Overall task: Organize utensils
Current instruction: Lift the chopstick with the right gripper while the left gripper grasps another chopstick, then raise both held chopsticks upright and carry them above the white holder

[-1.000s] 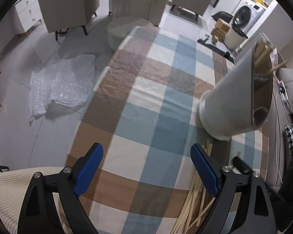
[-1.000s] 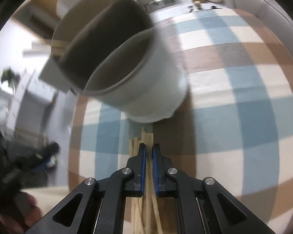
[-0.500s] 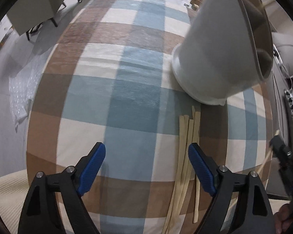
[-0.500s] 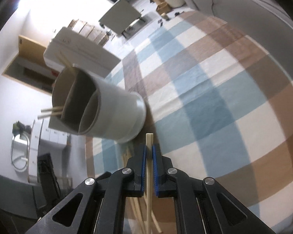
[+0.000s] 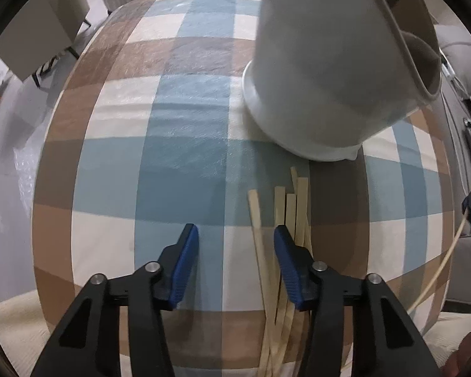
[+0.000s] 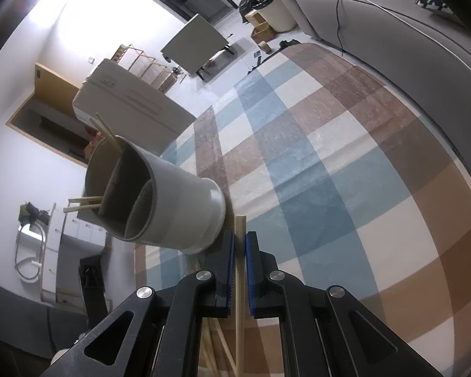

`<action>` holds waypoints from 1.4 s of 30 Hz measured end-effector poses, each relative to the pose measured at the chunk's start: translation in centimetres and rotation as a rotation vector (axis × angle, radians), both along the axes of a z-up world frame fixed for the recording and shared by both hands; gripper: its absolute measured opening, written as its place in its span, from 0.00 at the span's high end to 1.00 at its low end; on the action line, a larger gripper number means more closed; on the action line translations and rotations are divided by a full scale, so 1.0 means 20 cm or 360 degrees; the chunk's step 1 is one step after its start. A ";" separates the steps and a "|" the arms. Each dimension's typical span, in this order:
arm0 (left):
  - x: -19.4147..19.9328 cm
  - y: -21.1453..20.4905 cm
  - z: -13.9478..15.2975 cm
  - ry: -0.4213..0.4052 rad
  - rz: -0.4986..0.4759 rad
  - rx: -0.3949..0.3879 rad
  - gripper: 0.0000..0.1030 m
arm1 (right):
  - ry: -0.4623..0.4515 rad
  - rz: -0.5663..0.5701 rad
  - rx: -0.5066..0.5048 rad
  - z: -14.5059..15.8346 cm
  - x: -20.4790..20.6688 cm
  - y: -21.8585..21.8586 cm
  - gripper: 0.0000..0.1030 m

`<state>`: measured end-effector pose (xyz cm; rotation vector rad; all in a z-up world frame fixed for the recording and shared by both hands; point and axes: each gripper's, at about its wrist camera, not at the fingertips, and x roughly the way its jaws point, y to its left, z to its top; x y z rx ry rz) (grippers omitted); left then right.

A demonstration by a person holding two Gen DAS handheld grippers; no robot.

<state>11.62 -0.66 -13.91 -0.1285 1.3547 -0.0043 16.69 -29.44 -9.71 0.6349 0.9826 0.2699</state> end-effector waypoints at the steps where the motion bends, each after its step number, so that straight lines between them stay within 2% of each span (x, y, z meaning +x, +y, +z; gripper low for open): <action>1: 0.00 -0.02 0.00 -0.0004 -0.0009 0.0031 0.67 | -0.0002 0.0003 -0.0003 0.00 0.00 0.00 0.94; 3: 0.00 -0.04 0.00 -0.0011 -0.0039 0.0112 0.71 | -0.0007 0.0010 -0.0006 0.00 0.01 0.01 0.94; 10: 0.01 -0.03 0.02 -0.0013 -0.0008 0.0111 0.72 | -0.0010 0.0020 -0.0001 0.00 0.01 0.03 0.94; 13: 0.00 -0.06 0.02 -0.0035 -0.0004 0.0089 0.97 | -0.0013 0.0026 -0.0013 0.00 0.01 0.03 0.94; 15: 0.03 -0.09 0.01 -0.0026 0.0023 0.0056 0.98 | -0.0021 0.0032 -0.0029 0.01 0.00 0.04 0.94; 19: 0.01 -0.01 0.04 -0.0078 0.0122 -0.0051 0.99 | -0.0062 0.0056 -0.0064 0.05 -0.01 0.06 0.94; 22: -0.01 0.08 0.12 -0.0177 0.0170 -0.0109 0.99 | -0.0142 0.0113 -0.0124 0.11 -0.03 0.12 0.94; 25: -0.08 0.15 0.25 -0.0325 0.0228 -0.0218 0.99 | -0.0246 0.0184 -0.0194 0.19 -0.07 0.18 0.94; 33: -0.28 0.17 0.56 -0.0648 0.0202 -0.0309 0.99 | -0.0487 0.0318 -0.0352 0.34 -0.22 0.33 0.94; 39: -0.31 0.15 0.76 -0.0887 0.0187 -0.0354 0.99 | -0.0602 0.0282 -0.0316 0.45 -0.31 0.31 0.94; 42: -0.28 0.17 0.82 -0.1000 0.0189 -0.0368 0.99 | -0.0674 0.0273 -0.0311 0.53 -0.34 0.31 0.94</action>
